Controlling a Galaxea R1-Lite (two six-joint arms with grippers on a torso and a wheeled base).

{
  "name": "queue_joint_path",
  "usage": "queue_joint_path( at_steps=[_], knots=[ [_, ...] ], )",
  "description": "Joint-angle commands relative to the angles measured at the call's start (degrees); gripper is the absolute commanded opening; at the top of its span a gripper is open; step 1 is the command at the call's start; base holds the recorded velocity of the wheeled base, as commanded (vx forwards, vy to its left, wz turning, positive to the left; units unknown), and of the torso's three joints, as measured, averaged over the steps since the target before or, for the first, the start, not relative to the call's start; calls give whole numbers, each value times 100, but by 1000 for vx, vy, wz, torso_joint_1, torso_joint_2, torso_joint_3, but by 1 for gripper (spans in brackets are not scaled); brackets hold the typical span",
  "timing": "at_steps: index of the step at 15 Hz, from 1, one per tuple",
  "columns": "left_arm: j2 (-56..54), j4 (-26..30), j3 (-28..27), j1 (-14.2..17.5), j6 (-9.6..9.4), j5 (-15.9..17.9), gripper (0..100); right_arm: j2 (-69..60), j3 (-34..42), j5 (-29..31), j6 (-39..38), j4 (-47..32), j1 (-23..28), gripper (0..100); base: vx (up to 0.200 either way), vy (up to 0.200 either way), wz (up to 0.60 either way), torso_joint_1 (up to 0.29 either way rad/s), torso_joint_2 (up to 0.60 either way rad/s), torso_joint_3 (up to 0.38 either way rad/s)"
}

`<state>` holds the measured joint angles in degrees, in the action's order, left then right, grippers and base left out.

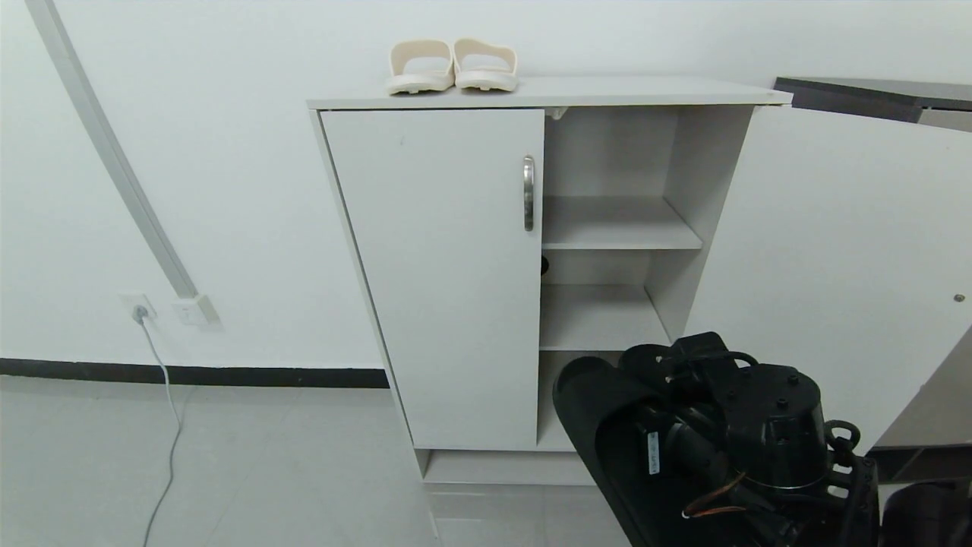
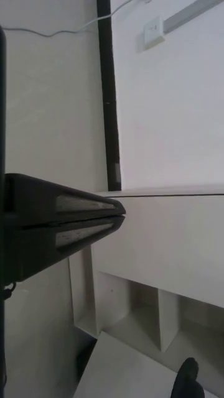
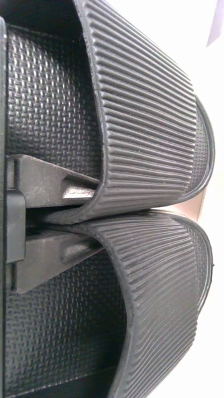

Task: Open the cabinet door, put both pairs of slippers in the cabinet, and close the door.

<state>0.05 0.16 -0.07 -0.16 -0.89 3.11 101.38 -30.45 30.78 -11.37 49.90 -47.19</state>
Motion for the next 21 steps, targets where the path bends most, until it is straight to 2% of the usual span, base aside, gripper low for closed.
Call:
queue_joint_path(
  at_steps=[1,3,4,5,7,8,13,17,21],
  knots=[
    [4,-7,7,-2,10,-3,0,110,-40,7,-5,73,-1,0,0,0,0,0,0,0],
    [4,-7,7,-2,19,6,0,330,-154,77,65,389,52,0,0,0,0,0,0,0],
    [4,-7,7,-2,27,-3,0,506,-277,350,91,583,43,0,0,0,0,0,0,0],
    [4,-7,7,-2,45,-12,0,699,-479,684,100,662,52,0,0,0,0,0,0,0],
    [4,-7,7,-2,27,6,0,1147,-1191,1773,118,644,43,0,0,0,0,0,0,0],
    [4,-7,7,-2,27,6,0,1314,-1481,2037,118,644,34,0,0,0,0,0,0,0],
    [4,-7,7,-2,-8,14,0,1411,-1508,2046,109,635,-27,0,0,0,0,0,0,0],
    [4,-7,7,-2,-25,14,0,1622,-1490,2037,91,662,8,0,0,-200,0,5,2,5],
    [4,-7,7,-2,1,6,0,1798,-1534,1984,83,679,78,0,0,0,0,0,0,0]
  ],
)
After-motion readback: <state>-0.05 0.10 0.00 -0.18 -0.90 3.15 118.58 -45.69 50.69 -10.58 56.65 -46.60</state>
